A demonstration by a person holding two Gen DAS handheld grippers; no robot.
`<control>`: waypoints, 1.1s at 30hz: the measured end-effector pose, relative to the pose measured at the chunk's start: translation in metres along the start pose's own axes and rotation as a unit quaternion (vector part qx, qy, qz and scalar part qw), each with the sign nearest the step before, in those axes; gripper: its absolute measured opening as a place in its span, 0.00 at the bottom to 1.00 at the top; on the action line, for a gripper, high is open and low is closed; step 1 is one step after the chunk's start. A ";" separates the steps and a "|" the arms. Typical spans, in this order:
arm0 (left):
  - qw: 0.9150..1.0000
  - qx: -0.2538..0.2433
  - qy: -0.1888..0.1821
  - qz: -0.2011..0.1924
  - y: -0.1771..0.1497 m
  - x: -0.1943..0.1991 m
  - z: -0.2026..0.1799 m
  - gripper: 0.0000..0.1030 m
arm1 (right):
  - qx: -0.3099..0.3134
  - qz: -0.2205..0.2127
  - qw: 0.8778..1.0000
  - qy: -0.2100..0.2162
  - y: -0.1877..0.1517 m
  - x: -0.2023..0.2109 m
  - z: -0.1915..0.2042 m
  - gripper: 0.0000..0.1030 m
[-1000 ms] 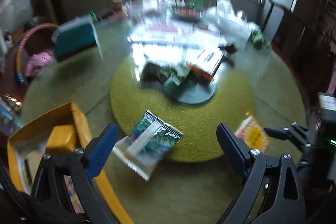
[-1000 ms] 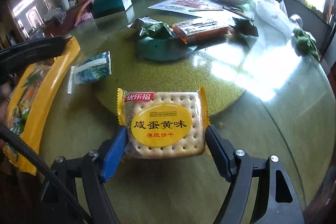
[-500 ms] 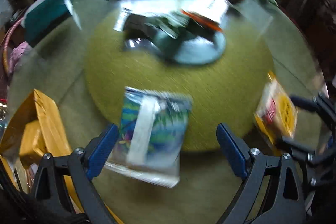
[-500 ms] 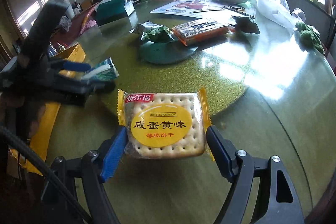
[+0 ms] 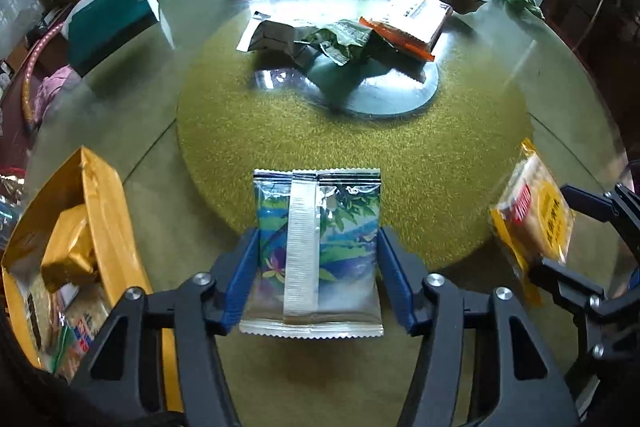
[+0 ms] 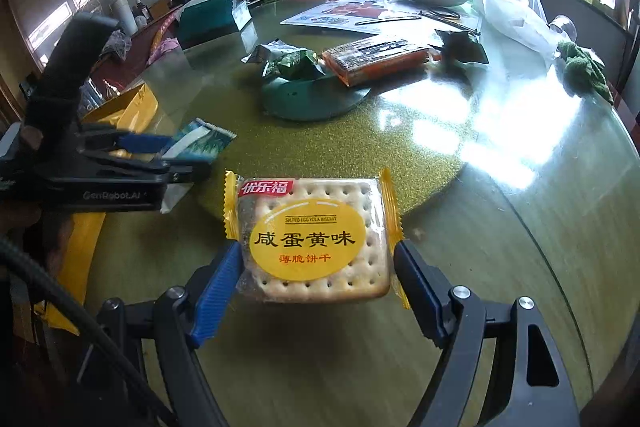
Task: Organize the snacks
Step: 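Carry the egg-yolk cracker pack and blue-green sachet with both tools over the tray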
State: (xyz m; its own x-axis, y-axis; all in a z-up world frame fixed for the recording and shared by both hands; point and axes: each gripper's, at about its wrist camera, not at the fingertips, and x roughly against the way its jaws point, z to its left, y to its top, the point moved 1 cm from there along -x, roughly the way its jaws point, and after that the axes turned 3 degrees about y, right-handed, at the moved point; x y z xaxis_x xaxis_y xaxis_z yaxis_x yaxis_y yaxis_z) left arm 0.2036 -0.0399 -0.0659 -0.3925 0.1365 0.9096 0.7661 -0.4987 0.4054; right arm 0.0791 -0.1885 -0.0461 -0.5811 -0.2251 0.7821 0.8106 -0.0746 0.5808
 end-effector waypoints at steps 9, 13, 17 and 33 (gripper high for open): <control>0.995 0.063 -0.036 -0.067 -0.047 0.056 0.005 0.54 | 0.031 0.008 0.999 -0.039 0.011 -0.017 0.020 0.80; 0.986 0.109 -0.060 -0.112 -0.084 0.098 0.013 0.54 | 0.036 0.007 0.998 -0.052 0.013 -0.021 0.023 0.76; 0.971 0.166 -0.061 -0.159 -0.123 0.140 0.035 0.54 | 0.044 0.000 0.997 -0.057 0.007 -0.016 0.026 0.67; 0.945 0.282 0.037 -0.159 -0.195 0.144 0.132 0.56 | 0.133 -0.014 0.975 0.177 0.019 0.010 0.195 0.67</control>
State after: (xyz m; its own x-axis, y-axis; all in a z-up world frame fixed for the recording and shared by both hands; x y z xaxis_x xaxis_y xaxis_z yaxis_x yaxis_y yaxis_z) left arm 0.0646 0.1896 -0.0017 -0.6668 0.1311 0.7336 0.7451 0.0963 0.6600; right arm 0.0750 -0.0025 0.0171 -0.5031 -0.5507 0.6660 0.7199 0.1593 0.6756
